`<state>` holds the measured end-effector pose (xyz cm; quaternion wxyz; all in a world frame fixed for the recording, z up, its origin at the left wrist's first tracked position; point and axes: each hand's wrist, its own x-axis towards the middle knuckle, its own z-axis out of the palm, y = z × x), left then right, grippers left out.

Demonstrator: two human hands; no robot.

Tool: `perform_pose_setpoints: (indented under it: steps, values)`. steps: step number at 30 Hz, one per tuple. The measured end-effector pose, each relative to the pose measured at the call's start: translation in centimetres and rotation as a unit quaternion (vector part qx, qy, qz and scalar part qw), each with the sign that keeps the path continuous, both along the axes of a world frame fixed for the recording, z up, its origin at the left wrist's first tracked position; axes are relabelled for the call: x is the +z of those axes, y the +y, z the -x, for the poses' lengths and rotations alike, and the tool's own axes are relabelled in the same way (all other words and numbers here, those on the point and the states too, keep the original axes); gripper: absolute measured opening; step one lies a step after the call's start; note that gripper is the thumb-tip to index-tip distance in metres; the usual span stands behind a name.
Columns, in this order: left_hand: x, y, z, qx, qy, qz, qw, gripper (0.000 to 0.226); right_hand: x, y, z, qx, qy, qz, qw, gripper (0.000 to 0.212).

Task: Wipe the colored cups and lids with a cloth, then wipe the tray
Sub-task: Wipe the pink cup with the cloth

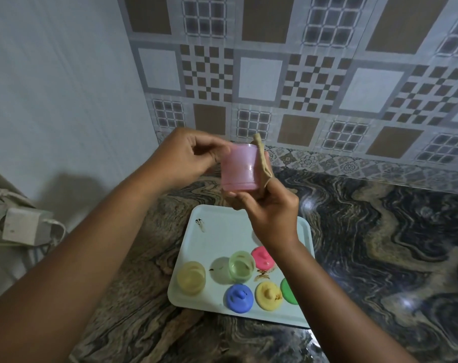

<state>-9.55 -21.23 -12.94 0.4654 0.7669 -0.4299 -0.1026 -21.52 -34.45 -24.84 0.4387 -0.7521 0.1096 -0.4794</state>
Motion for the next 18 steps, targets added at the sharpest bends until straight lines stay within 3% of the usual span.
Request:
perform_pose_setpoints:
  steps: [7,9,12,14,18]
  values:
    - [0.3,-1.3,1.7,0.020,-0.106,0.001,0.994,0.007,0.1,0.5,-0.1,-0.066,-0.008,0.150,0.986,0.078]
    - [-0.1,-1.3,1.9,0.017,-0.109,0.020,0.994,0.014,0.0,0.4,0.2,-0.068,-0.012,0.109,0.992,0.071]
    - [-0.4,-0.9,0.9,0.003,-0.010,0.031,0.999,0.024,0.0,0.0,0.5,-0.062,-0.008,0.028,0.998,0.041]
    - [-0.5,-0.8,0.3,0.004,0.014,0.033,0.999,0.020,0.1,-0.2,0.3,-0.061,0.004,0.018,0.998,0.035]
    - [-0.4,-1.3,0.8,0.022,-0.060,0.022,0.998,0.007,0.3,0.3,-0.1,-0.069,0.001,0.132,0.989,0.065]
